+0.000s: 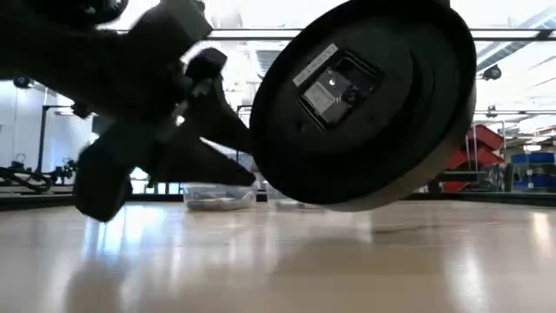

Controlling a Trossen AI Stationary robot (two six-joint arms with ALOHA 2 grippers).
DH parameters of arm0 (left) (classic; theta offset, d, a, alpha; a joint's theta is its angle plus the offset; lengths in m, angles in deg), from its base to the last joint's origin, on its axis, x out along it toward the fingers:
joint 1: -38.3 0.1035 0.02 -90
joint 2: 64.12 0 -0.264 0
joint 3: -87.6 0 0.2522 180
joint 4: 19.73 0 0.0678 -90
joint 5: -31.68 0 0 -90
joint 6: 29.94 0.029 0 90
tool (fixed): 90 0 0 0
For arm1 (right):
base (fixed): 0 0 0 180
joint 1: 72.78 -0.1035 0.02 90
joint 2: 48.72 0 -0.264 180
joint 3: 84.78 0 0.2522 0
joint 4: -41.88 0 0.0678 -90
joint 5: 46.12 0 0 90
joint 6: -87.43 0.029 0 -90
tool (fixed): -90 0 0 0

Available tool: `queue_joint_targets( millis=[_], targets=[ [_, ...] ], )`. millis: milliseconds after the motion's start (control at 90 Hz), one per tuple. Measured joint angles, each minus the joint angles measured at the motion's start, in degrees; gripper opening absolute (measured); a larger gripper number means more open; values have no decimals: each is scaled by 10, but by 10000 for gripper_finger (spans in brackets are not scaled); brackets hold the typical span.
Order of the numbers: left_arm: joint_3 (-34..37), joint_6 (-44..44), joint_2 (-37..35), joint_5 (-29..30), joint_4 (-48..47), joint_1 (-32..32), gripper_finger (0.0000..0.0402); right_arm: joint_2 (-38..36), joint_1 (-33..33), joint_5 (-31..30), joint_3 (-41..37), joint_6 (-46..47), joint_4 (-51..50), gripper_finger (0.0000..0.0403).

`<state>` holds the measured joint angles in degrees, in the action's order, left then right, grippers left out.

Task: Insert battery
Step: Insert the silver battery into the clock's battery compartment

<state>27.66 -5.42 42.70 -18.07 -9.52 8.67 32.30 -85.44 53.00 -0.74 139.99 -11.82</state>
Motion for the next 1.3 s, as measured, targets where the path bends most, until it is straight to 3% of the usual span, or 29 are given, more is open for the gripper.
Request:
queue_joint_targets(
  millis=[289,478,833,1033,1300],
  targets=[
    [-18,80,21,-85,2,27,140,11,36,85,0,-7,4,154],
    [-42,126,32,-98,-11,27,116,28,62,159,0,-24,21,159],
    [-83,129,35,-124,-96,27,70,56,112,259,2,-61,25,158],
    [-86,118,35,-149,-107,28,9,55,123,269,2,-79,27,156],
    [-87,75,35,-154,-120,19,2,59,125,260,-1,-101,23,164]
  ],
)
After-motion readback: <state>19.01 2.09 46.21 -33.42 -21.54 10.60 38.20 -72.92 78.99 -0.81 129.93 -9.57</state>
